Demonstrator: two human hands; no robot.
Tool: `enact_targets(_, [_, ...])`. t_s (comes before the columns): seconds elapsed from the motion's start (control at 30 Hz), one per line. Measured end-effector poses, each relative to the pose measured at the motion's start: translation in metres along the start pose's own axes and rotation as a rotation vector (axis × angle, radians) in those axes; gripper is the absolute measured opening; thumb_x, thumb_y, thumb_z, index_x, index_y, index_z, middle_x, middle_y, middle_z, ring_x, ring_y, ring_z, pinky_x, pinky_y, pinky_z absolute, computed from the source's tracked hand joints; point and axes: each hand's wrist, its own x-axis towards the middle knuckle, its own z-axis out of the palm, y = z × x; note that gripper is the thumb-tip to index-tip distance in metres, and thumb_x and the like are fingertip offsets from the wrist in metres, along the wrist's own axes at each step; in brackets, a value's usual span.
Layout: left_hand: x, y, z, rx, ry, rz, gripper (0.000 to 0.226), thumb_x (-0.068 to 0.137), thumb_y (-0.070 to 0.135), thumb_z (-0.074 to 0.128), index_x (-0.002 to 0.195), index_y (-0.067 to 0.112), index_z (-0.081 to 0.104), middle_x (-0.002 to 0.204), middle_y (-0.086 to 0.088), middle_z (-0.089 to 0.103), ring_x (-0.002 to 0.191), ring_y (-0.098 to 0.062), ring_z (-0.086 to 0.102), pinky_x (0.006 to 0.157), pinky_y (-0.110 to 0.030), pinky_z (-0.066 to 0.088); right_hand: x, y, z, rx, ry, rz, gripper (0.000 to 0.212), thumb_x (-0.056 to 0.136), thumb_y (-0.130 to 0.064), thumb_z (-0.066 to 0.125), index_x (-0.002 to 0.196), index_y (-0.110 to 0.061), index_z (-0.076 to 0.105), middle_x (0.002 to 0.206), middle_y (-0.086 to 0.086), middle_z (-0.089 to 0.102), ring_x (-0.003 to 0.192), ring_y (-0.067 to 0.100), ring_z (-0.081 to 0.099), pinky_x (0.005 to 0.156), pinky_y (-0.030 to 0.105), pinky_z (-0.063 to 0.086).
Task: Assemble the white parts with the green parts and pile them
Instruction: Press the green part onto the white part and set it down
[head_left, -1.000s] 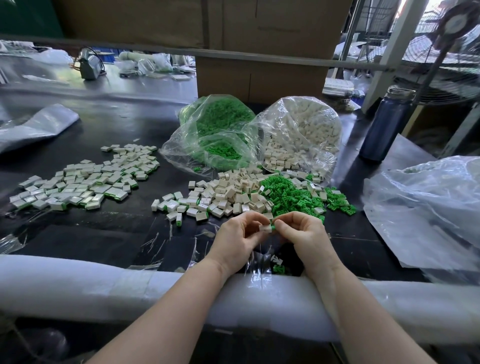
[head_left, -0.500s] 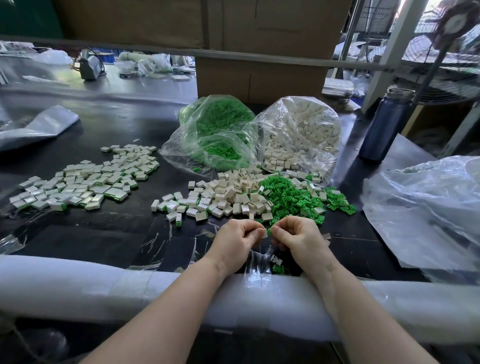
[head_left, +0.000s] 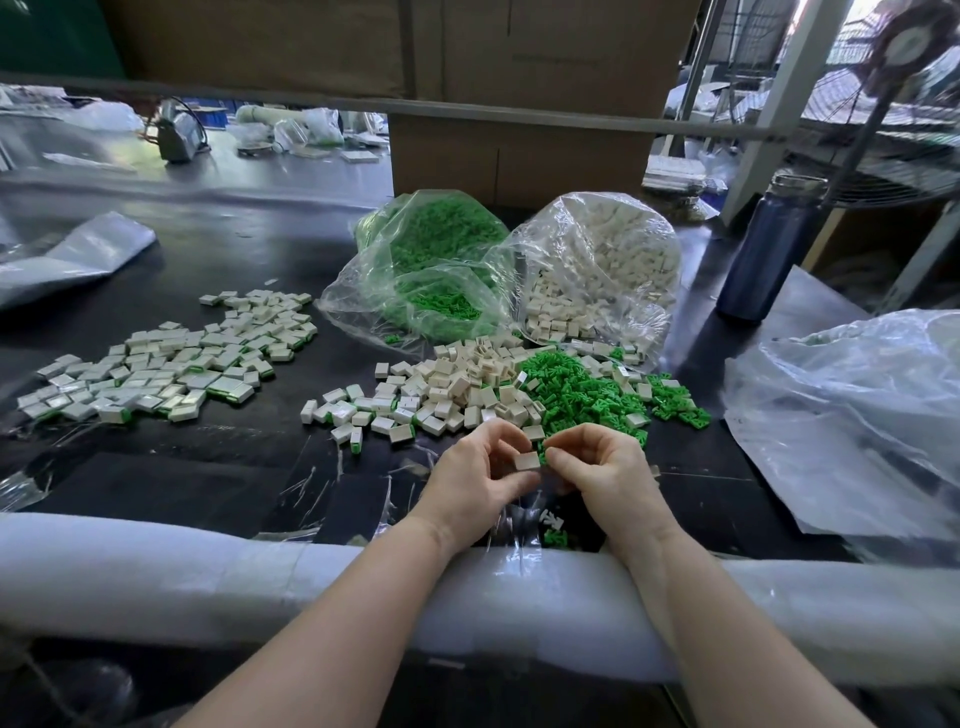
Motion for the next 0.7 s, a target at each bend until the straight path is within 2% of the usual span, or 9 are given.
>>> enact_targets(0.1, [-0.001,0.0,0.001,0.057,0.033,0.011,0.016,0.081,0.013,0.07,0.087,0.023,0.059,0.082,0.004,0.063,0.072,-0.011,0.06,0.072,-0.019,0.052,-0.0003,0.0005,0.0002,0.012,0.004,0.012,0.013,0.083,0.0,0.065,0.076,-0.01,0.067,0.062,0.003,0.068,0.056,0.012,0.064,0.051,0.019,0.05])
enact_targets(0.17, [-0.0006,-0.0006,0.0003,0.054,0.057,0.012,0.006,0.085,0.016,0.066,0.089,0.019,0.064,0.085,0.001,0.067,0.08,-0.015,0.063,0.078,-0.025,0.053,-0.001,-0.0005,-0.0006,0.059,-0.009,0.019,0.013,0.083,0.0,0.065,0.075,-0.009,0.067,0.061,0.002,0.069,0.055,0.011,0.064,0.05,0.019,0.05])
enact_targets(0.23, [-0.0002,-0.0002,-0.0007,0.039,0.054,-0.005,0.007,0.088,0.018,0.062,0.092,0.014,0.067,0.087,-0.004,0.069,0.085,-0.021,0.064,0.083,-0.032,0.052,-0.0017,-0.0016,-0.0011,0.054,-0.03,0.008,0.013,0.082,0.0,0.066,0.074,-0.009,0.067,0.06,0.002,0.068,0.054,0.01,0.064,0.05,0.019,0.05])
enact_targets(0.33, [0.0002,0.0009,-0.0013,0.001,0.032,-0.034,0.006,0.088,0.017,0.061,0.088,0.014,0.067,0.086,-0.01,0.069,0.083,-0.023,0.063,0.084,-0.037,0.051,-0.0023,-0.0027,0.0006,0.012,-0.05,-0.01,0.014,0.084,-0.001,0.065,0.073,-0.009,0.066,0.057,0.0,0.066,0.05,0.005,0.06,0.049,0.017,0.048])
enact_targets(0.4, [0.0008,0.0002,-0.0018,0.002,0.015,-0.043,0.007,0.089,0.016,0.061,0.086,0.015,0.067,0.084,-0.008,0.069,0.08,-0.018,0.062,0.083,-0.034,0.051,-0.0014,-0.0027,0.0022,-0.038,-0.051,-0.007,0.014,0.086,-0.002,0.063,0.074,-0.009,0.065,0.061,0.003,0.065,0.049,0.003,0.058,0.05,0.017,0.047])
enact_targets(0.57, [0.0009,-0.0013,-0.0027,0.056,-0.001,-0.044,0.01,0.09,0.018,0.06,0.09,0.015,0.069,0.076,0.005,0.066,0.074,-0.007,0.061,0.077,-0.021,0.05,-0.0006,-0.002,0.0027,-0.131,-0.071,-0.016,0.018,0.086,-0.004,0.063,0.071,-0.013,0.064,0.063,0.003,0.064,0.055,0.012,0.055,0.056,0.024,0.048])
enact_targets(0.7, [0.0003,-0.001,-0.0042,0.066,-0.018,-0.037,0.01,0.09,0.018,0.059,0.089,0.017,0.069,0.073,0.011,0.063,0.071,-0.002,0.059,0.075,-0.017,0.048,-0.0011,-0.002,0.0012,-0.125,-0.091,-0.019,0.02,0.085,-0.004,0.064,0.069,-0.015,0.064,0.058,-0.002,0.064,0.053,0.008,0.056,0.053,0.02,0.048])
